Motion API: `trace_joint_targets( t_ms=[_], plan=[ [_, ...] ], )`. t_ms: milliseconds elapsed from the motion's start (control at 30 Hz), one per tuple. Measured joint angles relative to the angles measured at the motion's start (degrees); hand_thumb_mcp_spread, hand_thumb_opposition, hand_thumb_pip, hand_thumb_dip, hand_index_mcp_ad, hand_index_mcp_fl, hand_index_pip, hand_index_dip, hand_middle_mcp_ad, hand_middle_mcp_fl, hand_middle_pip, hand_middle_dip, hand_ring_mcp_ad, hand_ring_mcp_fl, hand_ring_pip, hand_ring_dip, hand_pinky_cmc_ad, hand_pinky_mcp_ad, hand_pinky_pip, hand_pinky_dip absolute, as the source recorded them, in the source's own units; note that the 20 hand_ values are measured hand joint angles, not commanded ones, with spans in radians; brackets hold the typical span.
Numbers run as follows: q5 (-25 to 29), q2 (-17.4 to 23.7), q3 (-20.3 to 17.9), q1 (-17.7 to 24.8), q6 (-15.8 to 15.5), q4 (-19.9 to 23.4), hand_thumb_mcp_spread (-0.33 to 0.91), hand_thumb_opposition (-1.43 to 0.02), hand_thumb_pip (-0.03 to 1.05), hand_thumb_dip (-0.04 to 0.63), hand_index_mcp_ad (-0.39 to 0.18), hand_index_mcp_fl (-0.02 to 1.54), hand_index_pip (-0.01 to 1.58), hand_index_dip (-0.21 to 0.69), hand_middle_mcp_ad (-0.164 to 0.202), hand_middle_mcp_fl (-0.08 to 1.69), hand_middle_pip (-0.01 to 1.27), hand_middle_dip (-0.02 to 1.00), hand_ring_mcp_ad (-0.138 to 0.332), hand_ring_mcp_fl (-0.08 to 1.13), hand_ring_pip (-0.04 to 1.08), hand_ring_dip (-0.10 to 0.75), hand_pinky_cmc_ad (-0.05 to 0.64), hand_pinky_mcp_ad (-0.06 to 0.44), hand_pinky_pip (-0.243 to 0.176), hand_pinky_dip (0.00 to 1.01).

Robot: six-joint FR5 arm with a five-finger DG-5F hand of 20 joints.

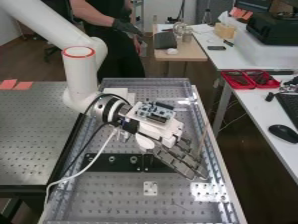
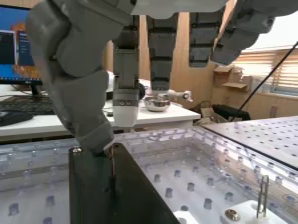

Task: Grab the drill bit and place it in the clear container

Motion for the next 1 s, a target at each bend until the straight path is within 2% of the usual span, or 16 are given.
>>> trace_joint_targets(
  t_ms=[167, 233, 333, 467, 567, 667, 1000],
  plan=[
    [-1.13, -0.16, 0.9, -0.37, -0.84, -1.63, 0.54, -0.87, 0.55, 0.284, -0.068, 0.29, 1.27, 0.454, 0.063, 0.35, 0.11, 0.25, 0.18, 0.08, 0.1, 0.023, 0.312, 0.15, -0.075, 0.14],
    [-1.25, -0.17, 1.1, -0.44, -0.86, -2.12, 0.54, -0.88, 0.55, 0.283, -0.068, 0.29, 1.23, 0.44, 0.063, 0.35, 0.11, 0.25, 0.183, 0.08, 0.1, 0.023, 0.312, 0.148, -0.073, 0.14],
    [-1.55, -0.14, 1.31, -0.64, -0.71, -2.82, 0.54, -0.88, 0.56, 0.316, -0.086, 0.29, 1.23, 0.424, 0.063, 0.35, 0.1, 0.25, 0.183, 0.08, 0.1, 0.023, 0.316, 0.148, -0.073, 0.14],
    [-2.16, 0.29, 1.1, -0.93, -0.81, -3.32, 0.53, -0.88, 0.56, 0.316, -0.086, 0.29, 1.19, 0.408, 0.063, 0.35, 0.11, 0.26, 0.183, 0.08, 0.1, 0.019, 0.312, 0.148, -0.075, 0.14],
    [-2.29, 0.55, 0.83, -1.04, -0.98, -3.33, 0.54, -0.9, 0.56, 0.316, -0.084, 0.31, 1.16, 0.394, 0.063, 0.35, 0.11, 0.26, 0.183, 0.08, 0.1, 0.023, 0.312, 0.148, -0.075, 0.14],
    [-2.25, 0.72, 0.66, -0.99, -0.55, -3.3, 0.54, -0.9, 0.61, 0.316, -0.087, 0.32, 1.15, 0.393, 0.063, 0.35, 0.11, 0.26, 0.183, 0.08, 0.1, 0.019, 0.312, 0.15, -0.075, 0.14],
    [-2.98, 0.95, 0.37, -0.58, 0.49, -3.03, 0.54, -0.9, 0.61, 0.333, -0.098, 0.34, 1.1, 0.389, 0.058, 0.35, 0.11, 0.26, 0.185, 0.08, 0.1, 0.023, 0.312, 0.145, -0.075, 0.14]
  ],
)
